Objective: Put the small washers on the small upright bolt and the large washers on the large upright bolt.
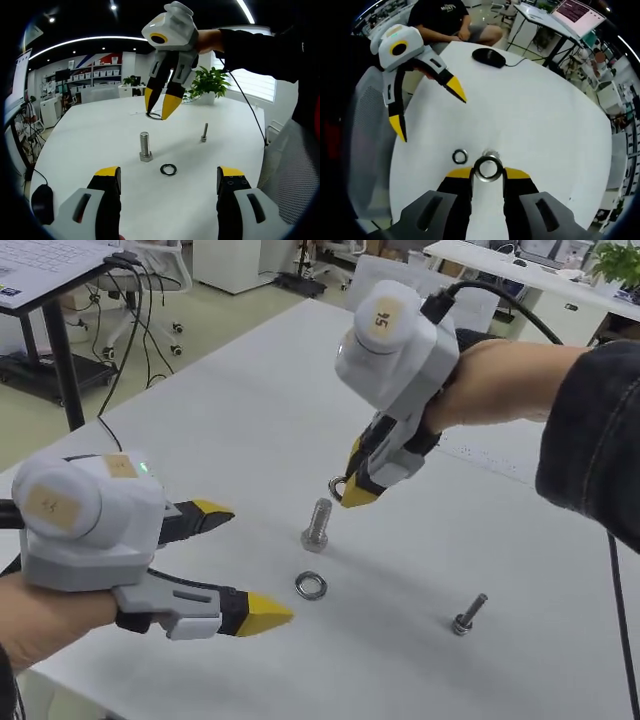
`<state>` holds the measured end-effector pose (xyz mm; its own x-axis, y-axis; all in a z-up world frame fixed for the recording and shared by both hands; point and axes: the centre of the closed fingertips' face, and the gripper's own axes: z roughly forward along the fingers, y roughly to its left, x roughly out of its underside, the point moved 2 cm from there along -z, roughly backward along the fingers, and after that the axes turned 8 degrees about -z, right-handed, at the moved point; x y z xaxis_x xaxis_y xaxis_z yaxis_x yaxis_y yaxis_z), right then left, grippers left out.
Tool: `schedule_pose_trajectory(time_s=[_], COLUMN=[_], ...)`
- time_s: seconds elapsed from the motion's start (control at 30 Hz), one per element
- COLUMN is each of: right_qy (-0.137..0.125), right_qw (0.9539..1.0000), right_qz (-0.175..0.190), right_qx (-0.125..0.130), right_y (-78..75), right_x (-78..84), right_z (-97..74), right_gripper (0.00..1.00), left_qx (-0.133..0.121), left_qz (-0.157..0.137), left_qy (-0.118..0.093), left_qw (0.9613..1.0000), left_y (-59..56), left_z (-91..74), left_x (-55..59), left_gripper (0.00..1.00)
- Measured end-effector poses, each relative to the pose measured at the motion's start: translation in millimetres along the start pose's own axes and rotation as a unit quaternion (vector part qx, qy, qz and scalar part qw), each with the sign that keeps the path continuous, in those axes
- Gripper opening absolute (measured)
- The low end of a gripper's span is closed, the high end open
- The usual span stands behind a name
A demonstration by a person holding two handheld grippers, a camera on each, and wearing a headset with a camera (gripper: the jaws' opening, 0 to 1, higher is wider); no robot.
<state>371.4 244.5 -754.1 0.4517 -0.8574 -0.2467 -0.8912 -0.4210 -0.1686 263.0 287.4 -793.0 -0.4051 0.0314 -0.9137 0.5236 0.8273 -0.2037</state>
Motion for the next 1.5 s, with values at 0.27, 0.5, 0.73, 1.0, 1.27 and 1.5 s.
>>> schedule_pose_trajectory(time_s=[0.27,0.5,0.73,1.0,1.27,1.5], right_qy=[0.005,0.013,0.025,0.023,0.025,0.024], right_qw=[0.9997,0.9993,0.9989,0.9988,0.9986,0.9985], right_qz=[-0.003,-0.004,-0.006,-0.002,0.001,0.005], right_qx=[-0.025,-0.036,-0.039,-0.044,-0.047,-0.049], right_y=[-10.2,-11.6,-8.8,-5.8,-4.1,-4.3], right_x=[-4.8,-3.4,0.8,0.7,1.3,2.4], right_z=[14.0,26.1,34.4,38.5,42.5,47.3], right_gripper=[0.24,0.24,0.24,0.24,0.24,0.24], left_qx=[-0.004,-0.008,-0.008,-0.006,-0.006,-0.005], left_qz=[-0.001,-0.004,-0.008,-0.009,-0.011,-0.012], left_qy=[0.001,0.002,0.004,0.005,0.006,0.008], left_qw=[1.0000,1.0000,0.9999,0.9999,0.9999,0.9999], left_y=[3.1,6.9,7.0,7.1,8.0,8.2], left_z=[-1.4,-2.9,-2.4,-1.7,-1.7,-1.1], left_x=[0.1,1.6,5.6,7.0,8.4,9.8], left_gripper=[0.78,0.78,0.78,0.78,0.77,0.77])
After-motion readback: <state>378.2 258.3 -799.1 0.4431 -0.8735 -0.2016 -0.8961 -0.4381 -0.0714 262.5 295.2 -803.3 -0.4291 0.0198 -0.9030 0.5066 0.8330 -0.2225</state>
